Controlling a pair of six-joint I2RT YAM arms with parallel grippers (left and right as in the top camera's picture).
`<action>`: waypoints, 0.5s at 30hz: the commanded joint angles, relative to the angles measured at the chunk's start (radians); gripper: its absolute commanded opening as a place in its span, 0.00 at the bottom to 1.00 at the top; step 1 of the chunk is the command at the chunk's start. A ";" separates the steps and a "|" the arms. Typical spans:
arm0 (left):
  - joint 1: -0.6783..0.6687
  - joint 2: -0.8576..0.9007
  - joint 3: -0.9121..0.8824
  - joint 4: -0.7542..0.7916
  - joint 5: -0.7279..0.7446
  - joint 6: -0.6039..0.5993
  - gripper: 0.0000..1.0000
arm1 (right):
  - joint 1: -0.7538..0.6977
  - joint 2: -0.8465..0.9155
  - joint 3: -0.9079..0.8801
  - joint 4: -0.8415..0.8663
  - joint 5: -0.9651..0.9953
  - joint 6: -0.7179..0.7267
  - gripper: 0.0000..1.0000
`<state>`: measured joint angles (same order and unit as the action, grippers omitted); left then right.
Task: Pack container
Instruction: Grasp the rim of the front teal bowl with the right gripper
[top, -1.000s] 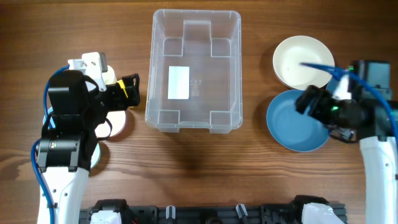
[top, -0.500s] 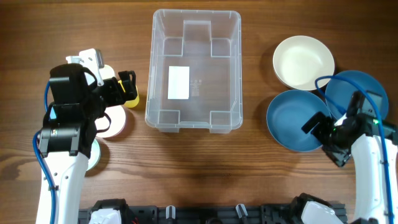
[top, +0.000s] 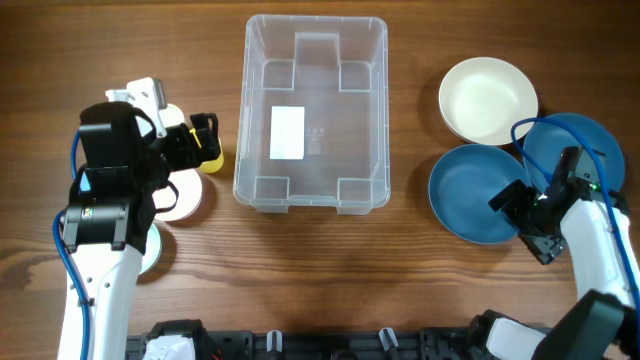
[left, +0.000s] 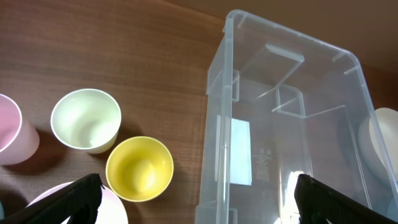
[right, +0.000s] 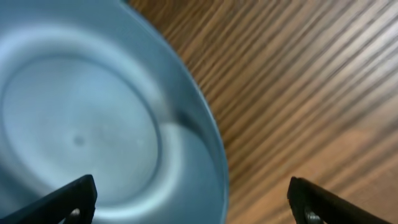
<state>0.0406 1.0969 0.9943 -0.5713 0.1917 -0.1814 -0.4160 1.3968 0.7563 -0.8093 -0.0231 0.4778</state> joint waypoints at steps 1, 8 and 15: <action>0.005 0.003 0.018 0.006 0.002 -0.010 1.00 | -0.005 0.043 -0.030 0.066 0.023 0.018 1.00; 0.005 0.003 0.018 0.011 0.002 -0.010 1.00 | -0.004 0.059 -0.030 0.148 -0.030 0.005 0.92; 0.005 0.003 0.018 0.014 0.002 -0.010 1.00 | -0.004 0.059 -0.030 0.163 -0.030 0.004 0.45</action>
<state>0.0406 1.0969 0.9943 -0.5644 0.1921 -0.1818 -0.4164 1.4487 0.7284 -0.6498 -0.0444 0.4793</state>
